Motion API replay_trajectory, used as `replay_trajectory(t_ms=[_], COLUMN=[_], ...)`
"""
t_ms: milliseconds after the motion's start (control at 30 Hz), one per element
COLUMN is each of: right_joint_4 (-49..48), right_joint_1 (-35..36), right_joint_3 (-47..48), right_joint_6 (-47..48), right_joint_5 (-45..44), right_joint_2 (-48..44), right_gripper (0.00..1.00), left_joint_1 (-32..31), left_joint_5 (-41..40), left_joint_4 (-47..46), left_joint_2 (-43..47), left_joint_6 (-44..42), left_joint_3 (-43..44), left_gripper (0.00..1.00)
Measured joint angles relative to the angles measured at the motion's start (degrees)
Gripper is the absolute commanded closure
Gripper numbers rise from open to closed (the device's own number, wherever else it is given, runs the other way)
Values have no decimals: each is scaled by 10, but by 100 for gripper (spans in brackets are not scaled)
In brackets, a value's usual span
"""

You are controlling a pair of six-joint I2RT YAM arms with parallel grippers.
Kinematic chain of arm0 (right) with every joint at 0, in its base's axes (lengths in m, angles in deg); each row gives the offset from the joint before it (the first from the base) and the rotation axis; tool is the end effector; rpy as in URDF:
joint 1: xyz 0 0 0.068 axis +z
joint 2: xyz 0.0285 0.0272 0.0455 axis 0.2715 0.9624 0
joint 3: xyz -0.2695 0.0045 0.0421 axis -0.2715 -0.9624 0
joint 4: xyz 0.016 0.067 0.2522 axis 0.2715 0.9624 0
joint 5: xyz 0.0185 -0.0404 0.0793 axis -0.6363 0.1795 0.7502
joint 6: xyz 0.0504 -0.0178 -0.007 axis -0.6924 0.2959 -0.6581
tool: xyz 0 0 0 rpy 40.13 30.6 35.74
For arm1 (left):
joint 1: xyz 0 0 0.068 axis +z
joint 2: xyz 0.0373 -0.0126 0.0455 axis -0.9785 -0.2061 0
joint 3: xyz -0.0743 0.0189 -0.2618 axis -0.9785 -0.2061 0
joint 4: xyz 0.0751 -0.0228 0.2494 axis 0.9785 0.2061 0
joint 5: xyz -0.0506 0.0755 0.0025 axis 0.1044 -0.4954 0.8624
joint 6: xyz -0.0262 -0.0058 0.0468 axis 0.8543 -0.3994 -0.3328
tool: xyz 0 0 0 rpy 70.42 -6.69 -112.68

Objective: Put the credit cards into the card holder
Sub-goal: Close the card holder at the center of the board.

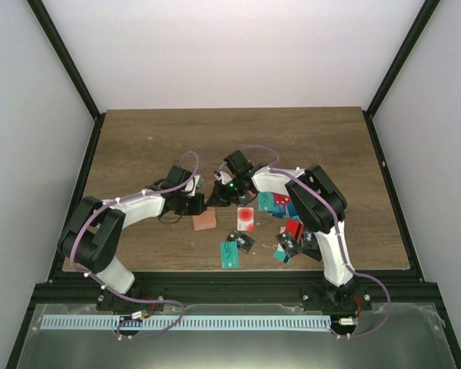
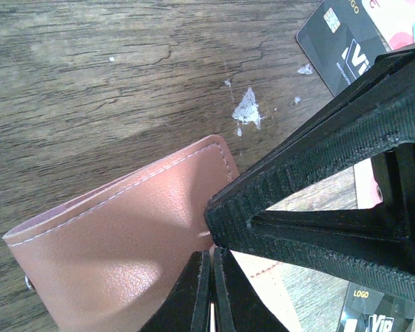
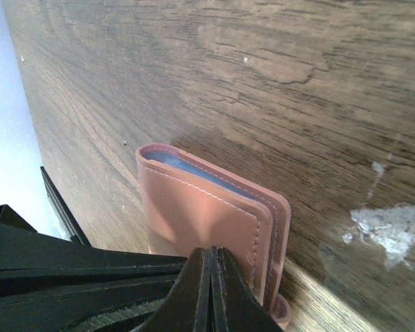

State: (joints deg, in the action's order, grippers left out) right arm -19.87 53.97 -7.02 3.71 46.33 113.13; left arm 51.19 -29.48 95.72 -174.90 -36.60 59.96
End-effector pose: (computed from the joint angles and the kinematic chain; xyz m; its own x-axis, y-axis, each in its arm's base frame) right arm 0.3256 0.2860 0.1259 -0.9841 -0.1699 -0.0512 -0.1488 0.6331 0.7597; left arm 0.2556 -0.1431 0.1437 -0.9391 0.0731 -0.3359 0.2293 0.8612 -0.4536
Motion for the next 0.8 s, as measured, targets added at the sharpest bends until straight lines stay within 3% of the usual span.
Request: replay_trajectory(t_ms=[800], right_joint_4=[7], right_joint_1=[-1], right_joint_3=[19], right_joint_6=[-12], right_joint_5=[28], right_joint_2=[18], right_gripper=[99], left_joint_1=[-24], left_joint_5=[-49], left_joint_4=[20], left_joint_2=[17], left_joint_6=[42], left_joint_3=[-6], left_gripper=[96])
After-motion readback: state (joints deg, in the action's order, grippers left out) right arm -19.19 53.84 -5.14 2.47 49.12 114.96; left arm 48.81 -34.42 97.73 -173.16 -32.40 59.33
